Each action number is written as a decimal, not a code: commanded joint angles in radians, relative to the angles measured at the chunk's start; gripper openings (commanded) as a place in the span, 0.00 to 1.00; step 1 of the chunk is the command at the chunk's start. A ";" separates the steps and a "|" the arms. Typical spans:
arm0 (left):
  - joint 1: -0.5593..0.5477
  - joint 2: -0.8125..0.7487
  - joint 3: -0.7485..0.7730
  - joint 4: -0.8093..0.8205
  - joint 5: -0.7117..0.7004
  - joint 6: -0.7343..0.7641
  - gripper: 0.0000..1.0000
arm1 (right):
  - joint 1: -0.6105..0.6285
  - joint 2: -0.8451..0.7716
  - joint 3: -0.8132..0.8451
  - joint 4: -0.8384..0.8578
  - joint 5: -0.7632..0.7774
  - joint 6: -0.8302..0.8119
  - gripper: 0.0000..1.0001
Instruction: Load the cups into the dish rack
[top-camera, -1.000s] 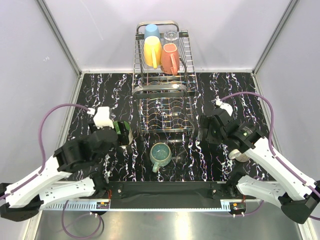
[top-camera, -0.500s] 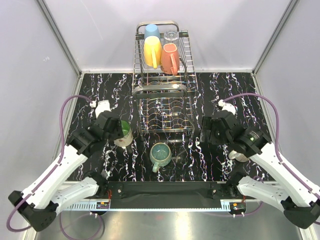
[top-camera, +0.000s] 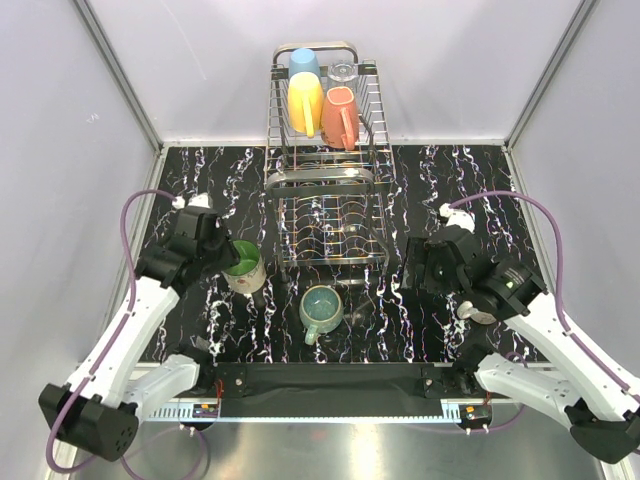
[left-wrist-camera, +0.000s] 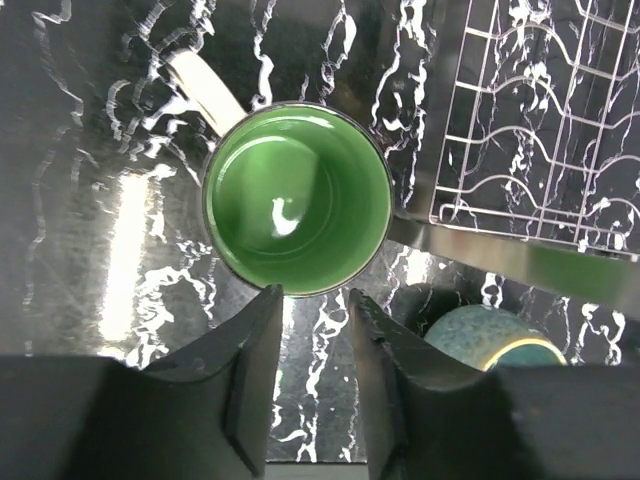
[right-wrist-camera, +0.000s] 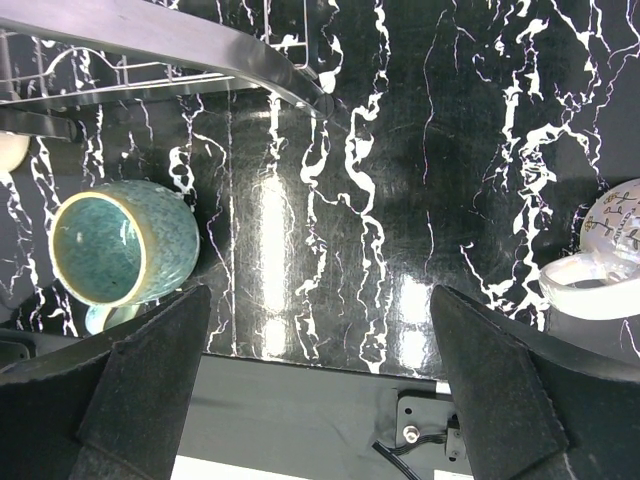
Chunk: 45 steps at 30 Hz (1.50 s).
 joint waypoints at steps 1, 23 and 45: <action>0.011 0.056 0.037 0.052 0.125 -0.005 0.40 | 0.001 -0.029 0.010 0.013 -0.004 -0.014 0.98; 0.030 0.231 -0.044 0.182 0.218 0.071 0.48 | -0.001 -0.050 0.007 0.014 -0.019 -0.026 0.98; 0.033 0.332 -0.110 0.224 0.152 -0.037 0.45 | 0.001 -0.064 -0.022 0.048 -0.018 -0.023 0.98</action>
